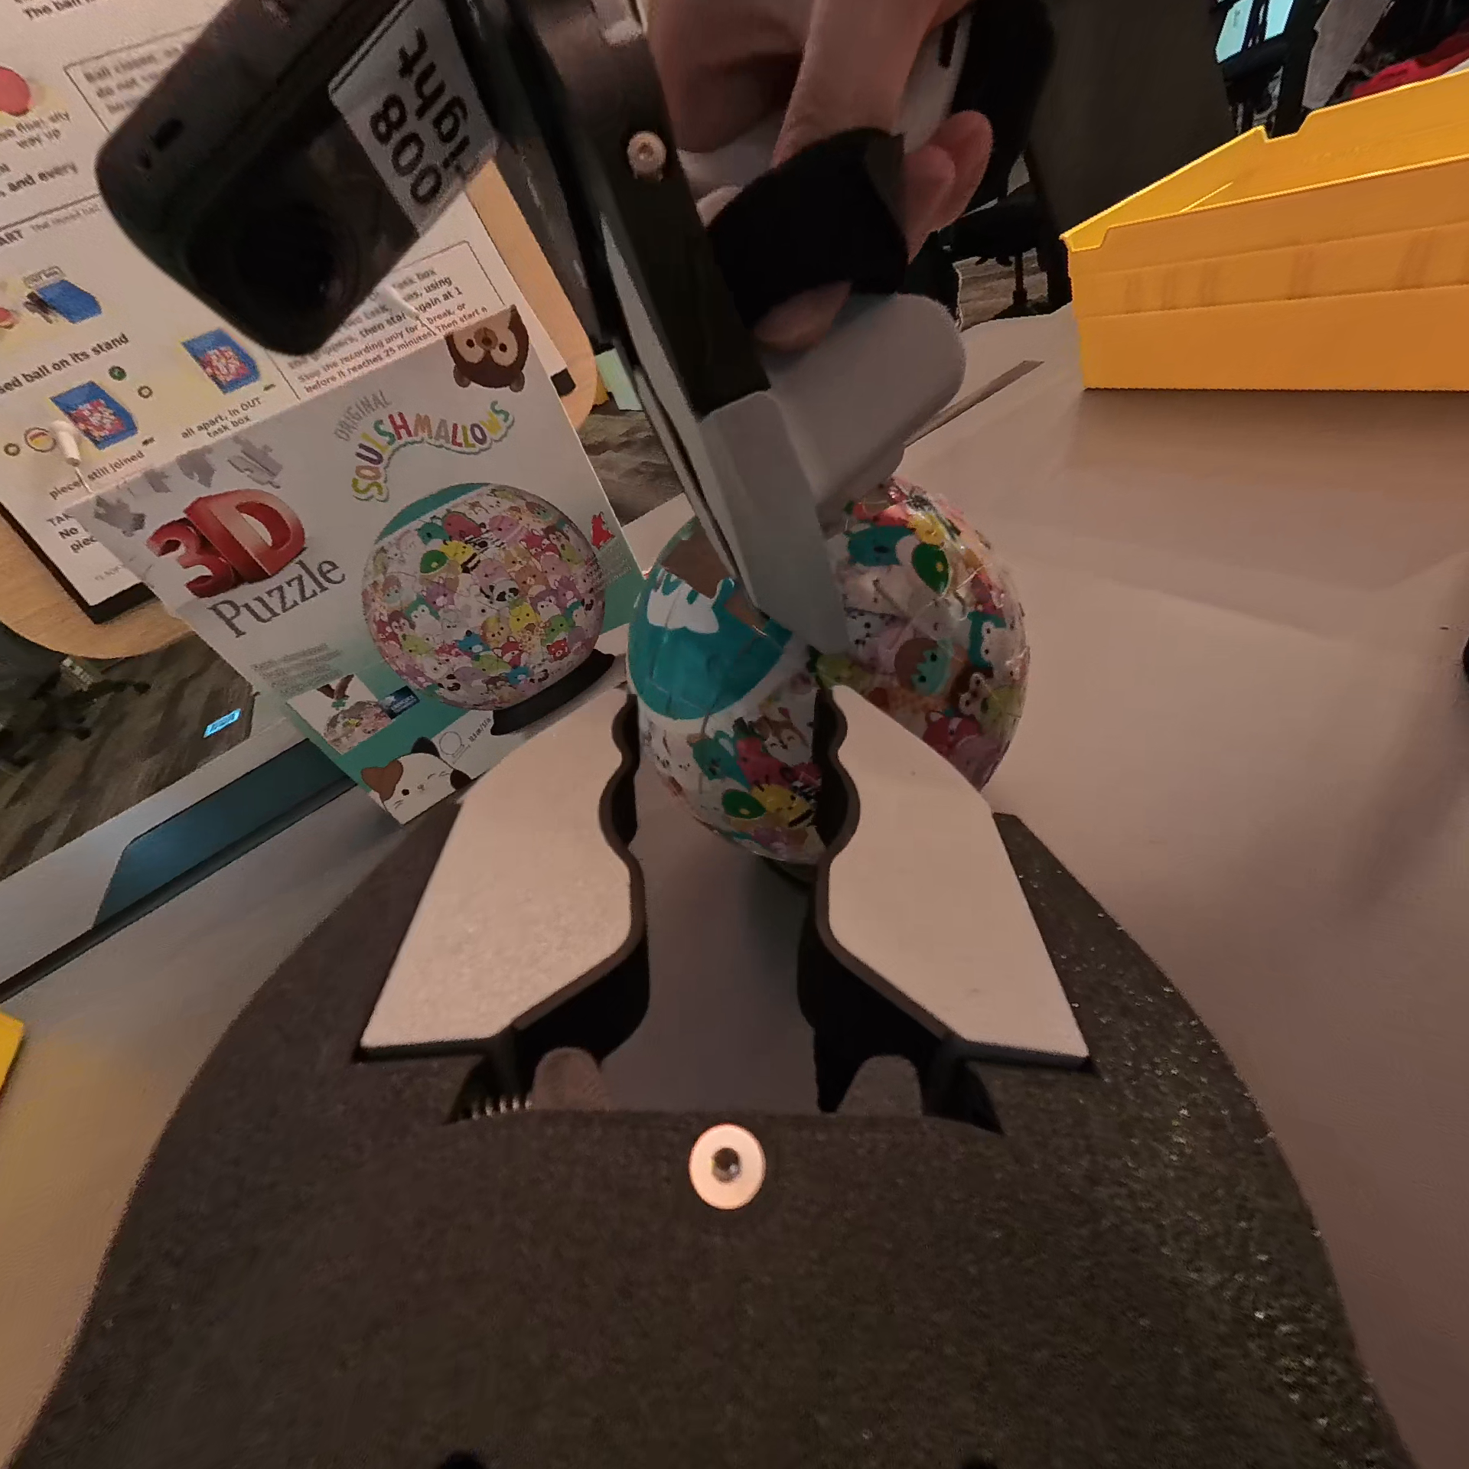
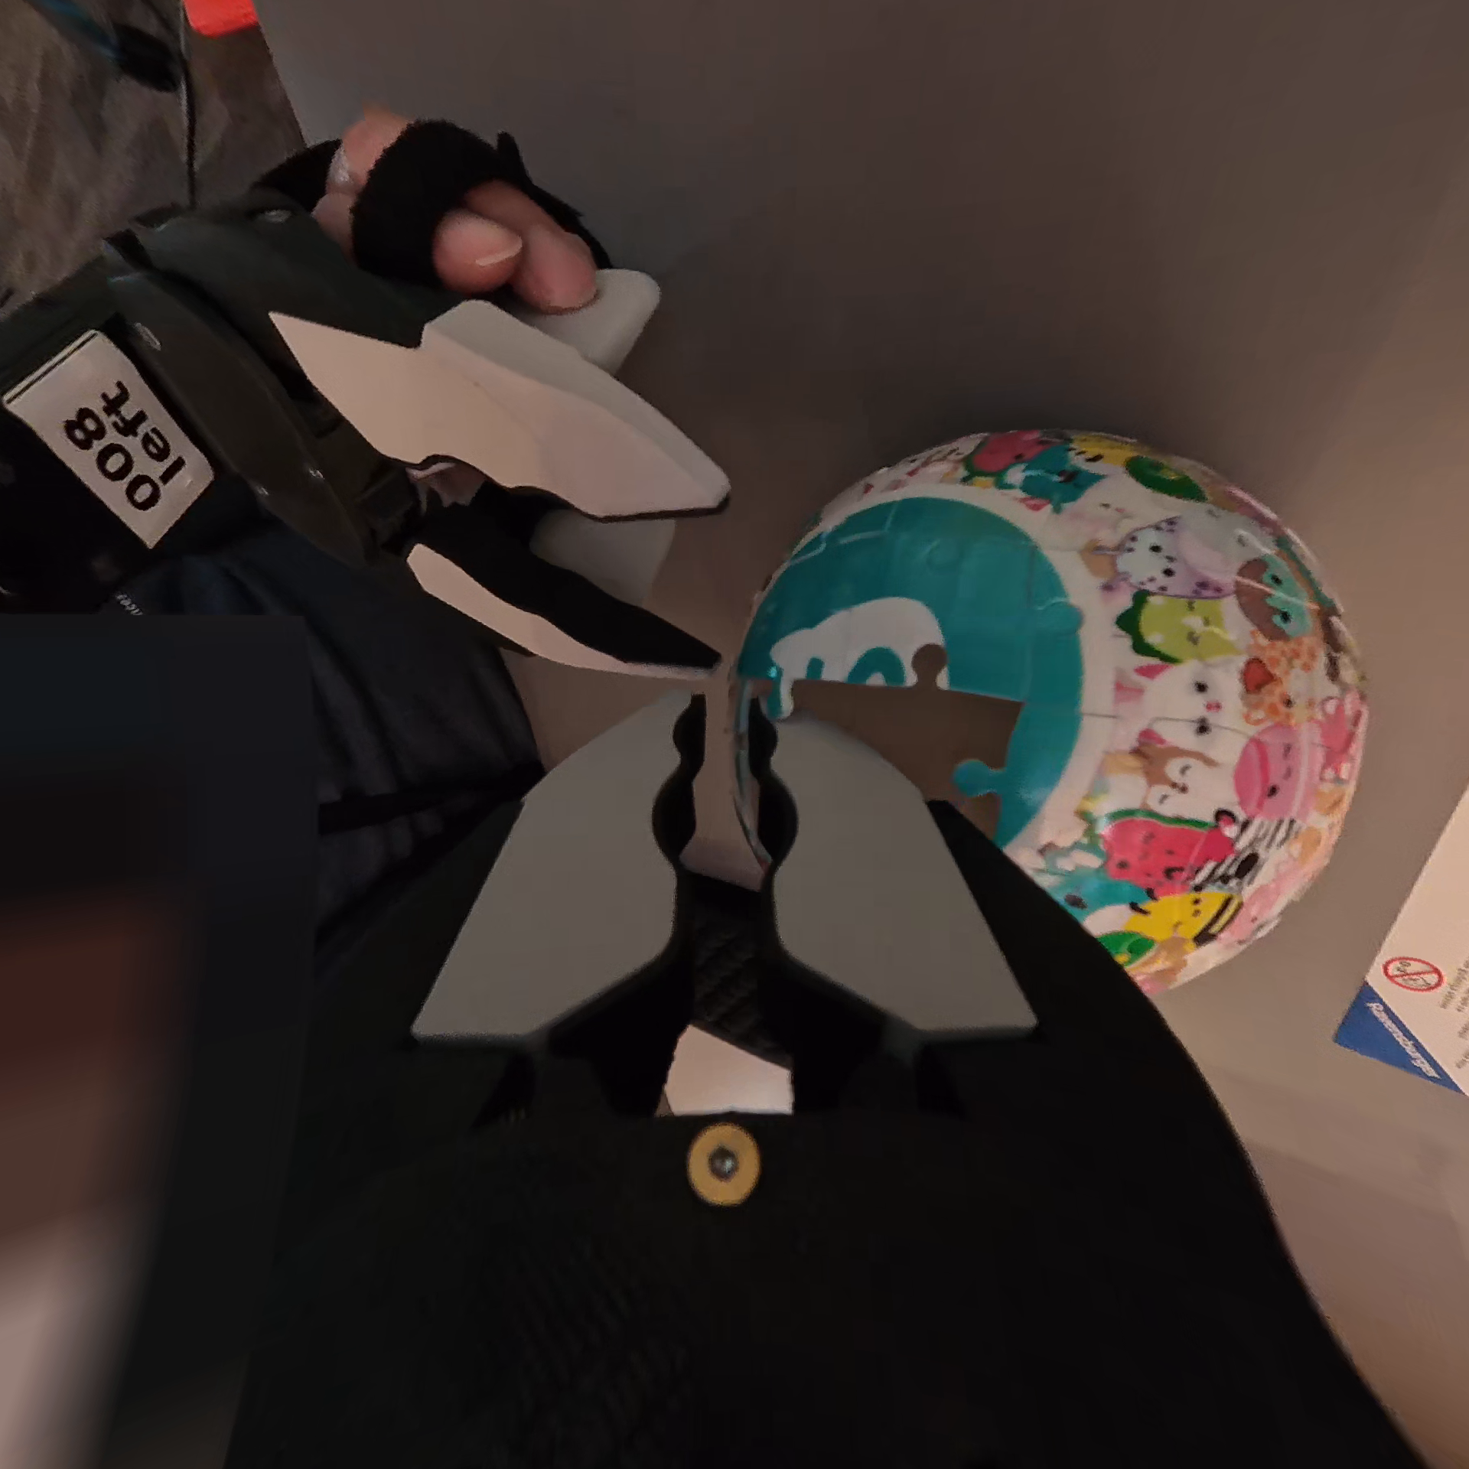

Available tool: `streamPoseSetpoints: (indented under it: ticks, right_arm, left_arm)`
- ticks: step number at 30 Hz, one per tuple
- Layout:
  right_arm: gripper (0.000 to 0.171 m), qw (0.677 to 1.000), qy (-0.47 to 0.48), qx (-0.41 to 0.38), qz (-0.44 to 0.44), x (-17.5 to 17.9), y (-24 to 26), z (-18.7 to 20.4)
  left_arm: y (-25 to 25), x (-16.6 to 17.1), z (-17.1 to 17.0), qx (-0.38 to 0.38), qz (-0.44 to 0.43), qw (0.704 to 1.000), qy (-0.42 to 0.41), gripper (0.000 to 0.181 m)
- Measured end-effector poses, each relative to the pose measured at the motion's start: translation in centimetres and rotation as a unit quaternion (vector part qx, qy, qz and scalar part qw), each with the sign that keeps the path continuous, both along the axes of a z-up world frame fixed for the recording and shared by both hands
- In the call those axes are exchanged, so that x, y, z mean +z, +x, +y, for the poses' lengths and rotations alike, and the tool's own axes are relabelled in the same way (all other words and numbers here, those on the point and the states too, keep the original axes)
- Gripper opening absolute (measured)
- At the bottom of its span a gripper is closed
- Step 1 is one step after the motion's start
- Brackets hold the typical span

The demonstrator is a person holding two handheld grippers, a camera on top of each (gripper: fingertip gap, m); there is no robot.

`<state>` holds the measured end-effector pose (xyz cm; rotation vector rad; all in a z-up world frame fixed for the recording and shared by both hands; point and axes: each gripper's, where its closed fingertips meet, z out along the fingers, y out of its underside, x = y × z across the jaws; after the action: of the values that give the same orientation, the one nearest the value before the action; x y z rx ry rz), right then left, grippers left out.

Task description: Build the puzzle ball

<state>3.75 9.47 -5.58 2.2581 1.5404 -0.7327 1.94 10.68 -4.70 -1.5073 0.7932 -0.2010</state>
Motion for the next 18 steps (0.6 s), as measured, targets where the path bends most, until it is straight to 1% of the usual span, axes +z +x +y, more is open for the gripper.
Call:
streamPoseSetpoints:
  ticks: [8,18]
  right_arm:
    - [0.019,0.998,0.048,-0.045,0.015,0.11,-0.59,0.26]
    - [0.02,0.989,0.095,-0.114,0.015,0.01,-0.91,0.99]
  left_arm:
    - [-0.02,-0.51,0.02,-0.016,-0.008,1.0,-0.024,0.042]
    - [-0.19,-0.72,0.07,-0.026,-0.025,0.999,-0.039,0.044]
